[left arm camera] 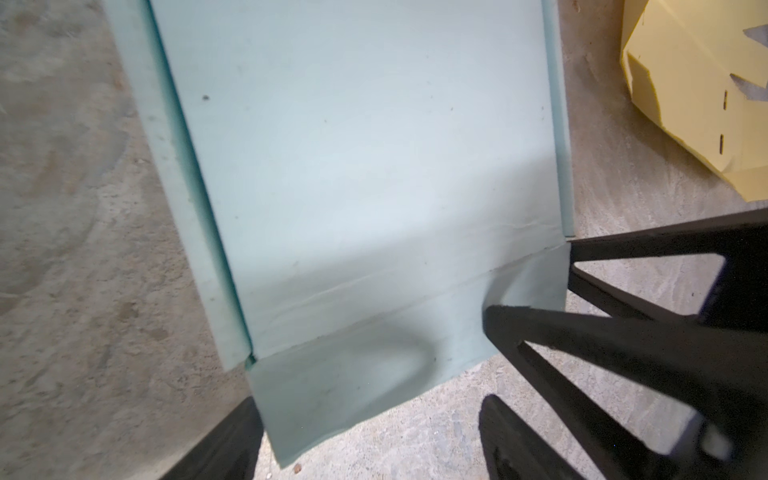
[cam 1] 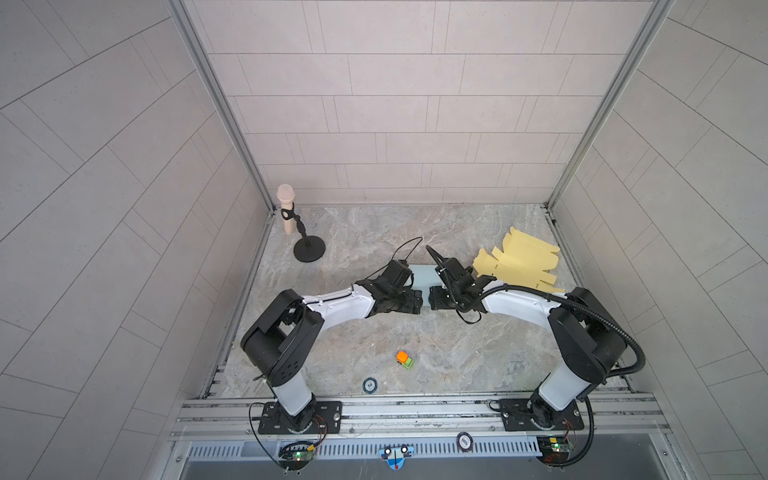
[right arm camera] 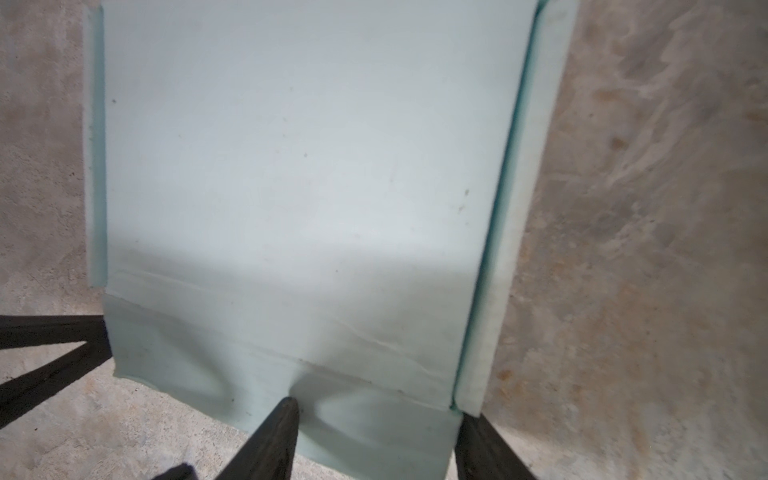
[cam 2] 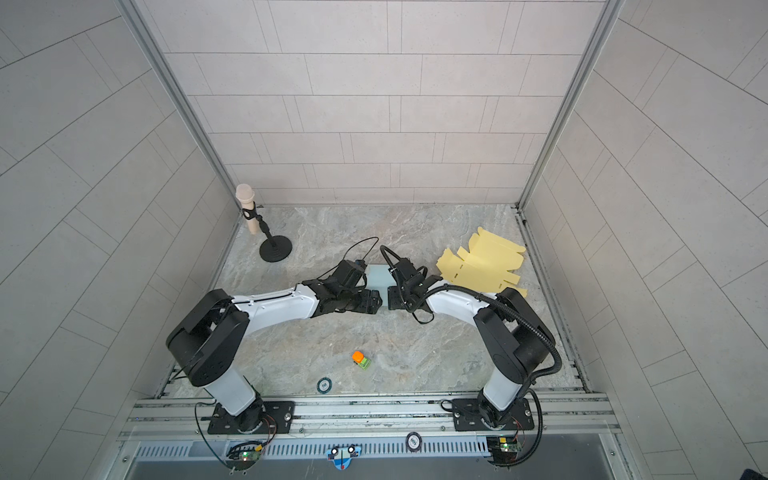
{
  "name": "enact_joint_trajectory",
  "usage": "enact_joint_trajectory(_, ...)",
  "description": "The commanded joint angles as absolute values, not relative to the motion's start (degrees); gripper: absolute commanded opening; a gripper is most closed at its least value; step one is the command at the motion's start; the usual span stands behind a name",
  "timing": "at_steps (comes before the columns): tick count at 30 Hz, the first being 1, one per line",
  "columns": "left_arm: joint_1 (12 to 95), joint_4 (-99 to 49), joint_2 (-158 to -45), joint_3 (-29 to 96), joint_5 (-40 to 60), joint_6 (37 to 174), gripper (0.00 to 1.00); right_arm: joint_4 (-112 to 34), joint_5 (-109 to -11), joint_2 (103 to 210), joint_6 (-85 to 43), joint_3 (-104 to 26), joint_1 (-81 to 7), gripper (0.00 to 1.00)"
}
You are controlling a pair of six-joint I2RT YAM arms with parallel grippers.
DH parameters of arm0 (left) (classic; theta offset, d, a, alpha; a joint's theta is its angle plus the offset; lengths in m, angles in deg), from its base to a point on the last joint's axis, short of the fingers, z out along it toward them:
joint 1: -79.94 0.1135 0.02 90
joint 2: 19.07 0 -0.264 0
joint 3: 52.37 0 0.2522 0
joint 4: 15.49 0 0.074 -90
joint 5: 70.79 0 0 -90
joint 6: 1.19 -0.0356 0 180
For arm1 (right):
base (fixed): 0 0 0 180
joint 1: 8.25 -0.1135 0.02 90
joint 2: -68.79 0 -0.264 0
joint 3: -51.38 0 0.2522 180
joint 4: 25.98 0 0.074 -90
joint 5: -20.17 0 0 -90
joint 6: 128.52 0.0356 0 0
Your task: Fold the paper box
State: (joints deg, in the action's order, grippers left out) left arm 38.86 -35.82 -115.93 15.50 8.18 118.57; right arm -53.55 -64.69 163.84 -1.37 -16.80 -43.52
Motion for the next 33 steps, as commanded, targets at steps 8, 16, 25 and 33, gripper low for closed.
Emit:
enact_joint_trajectory(8, 38.0, -36.3, -116.1, 17.6, 8.0, 117.2, 0.84, -54.0, -66.5, 164.6, -1.4, -17.3, -44.4, 0.6)
enact_joint_trajectory(16, 38.0, -36.7, -116.3, 17.6, 8.3, 117.2, 0.84, -53.7, -68.1, 163.5, -1.3, -15.7, -44.4, 0.61)
enact_joint_trajectory(25, 38.1, -37.7, -116.5, 18.0, 9.3, 117.3, 0.84, -52.4, -68.4, 163.3, -1.2, -14.1, -44.3, 0.62)
enact_joint_trajectory(33, 38.1, -37.9, -116.8, 18.1, 9.3, 117.3, 0.84, -51.1, -68.0, 163.1, -1.2, -14.3, -44.2, 0.61)
